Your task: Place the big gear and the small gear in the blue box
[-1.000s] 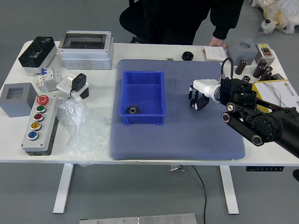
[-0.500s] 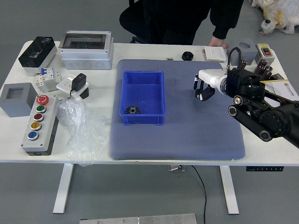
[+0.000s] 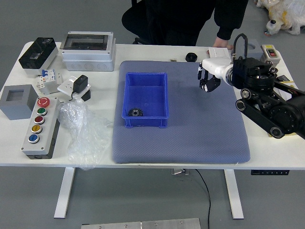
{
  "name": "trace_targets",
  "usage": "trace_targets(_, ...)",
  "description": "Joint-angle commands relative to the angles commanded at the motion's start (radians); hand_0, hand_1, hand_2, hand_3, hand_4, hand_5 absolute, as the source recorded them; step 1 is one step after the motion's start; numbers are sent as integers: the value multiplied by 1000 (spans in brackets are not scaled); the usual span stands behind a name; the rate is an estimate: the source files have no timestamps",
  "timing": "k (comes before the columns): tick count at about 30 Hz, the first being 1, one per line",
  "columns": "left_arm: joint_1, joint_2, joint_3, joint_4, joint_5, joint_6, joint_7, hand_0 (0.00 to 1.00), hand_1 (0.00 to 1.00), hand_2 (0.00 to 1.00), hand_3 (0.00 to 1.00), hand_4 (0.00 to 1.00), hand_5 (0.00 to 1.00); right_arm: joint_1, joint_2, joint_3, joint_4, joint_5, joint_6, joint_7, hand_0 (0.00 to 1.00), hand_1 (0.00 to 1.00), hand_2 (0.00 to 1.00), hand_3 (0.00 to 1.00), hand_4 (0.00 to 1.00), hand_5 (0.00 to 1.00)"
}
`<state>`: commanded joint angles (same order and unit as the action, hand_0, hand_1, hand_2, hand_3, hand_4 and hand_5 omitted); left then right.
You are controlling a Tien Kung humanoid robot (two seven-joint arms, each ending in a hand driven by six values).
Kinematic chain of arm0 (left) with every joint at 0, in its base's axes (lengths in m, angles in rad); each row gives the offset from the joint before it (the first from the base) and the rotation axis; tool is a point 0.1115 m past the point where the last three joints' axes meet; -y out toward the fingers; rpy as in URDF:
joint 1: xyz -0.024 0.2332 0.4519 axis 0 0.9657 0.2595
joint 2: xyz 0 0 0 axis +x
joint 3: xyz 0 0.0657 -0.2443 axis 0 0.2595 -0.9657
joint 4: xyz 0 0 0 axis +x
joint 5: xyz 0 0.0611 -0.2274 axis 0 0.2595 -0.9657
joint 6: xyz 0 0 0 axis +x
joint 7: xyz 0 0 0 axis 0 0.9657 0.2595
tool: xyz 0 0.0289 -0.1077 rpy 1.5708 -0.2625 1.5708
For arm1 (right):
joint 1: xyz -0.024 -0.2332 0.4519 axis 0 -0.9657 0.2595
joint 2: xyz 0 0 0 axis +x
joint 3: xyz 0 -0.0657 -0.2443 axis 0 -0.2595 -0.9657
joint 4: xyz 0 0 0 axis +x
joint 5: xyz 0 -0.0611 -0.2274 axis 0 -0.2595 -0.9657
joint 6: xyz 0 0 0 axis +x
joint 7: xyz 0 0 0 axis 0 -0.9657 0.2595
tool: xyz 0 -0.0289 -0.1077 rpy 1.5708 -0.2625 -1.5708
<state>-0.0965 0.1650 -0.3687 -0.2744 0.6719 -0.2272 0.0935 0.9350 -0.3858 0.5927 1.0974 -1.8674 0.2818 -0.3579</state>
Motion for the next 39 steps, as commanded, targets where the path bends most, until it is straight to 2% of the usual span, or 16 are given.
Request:
trace_targets(12, 1, 3, 9, 0, -2, -1, 0, 861, 829, 826, 777, 600, 375, 53, 58, -27, 24, -10, 13, -9, 506, 372, 474, 608, 539, 44)
trace_targets(28, -6, 4, 29, 0, -10, -2, 1, 861, 830, 826, 777, 601, 375, 108, 185, -57, -18, 6, 9, -8, 499, 373, 472, 604, 542, 64)
trace_targets(39, -13, 1, 39, 1, -17, -2, 2, 861, 830, 826, 777, 600, 375, 107, 241, -52, -47, 20, -5, -4, 495, 372, 471, 603, 548, 76)
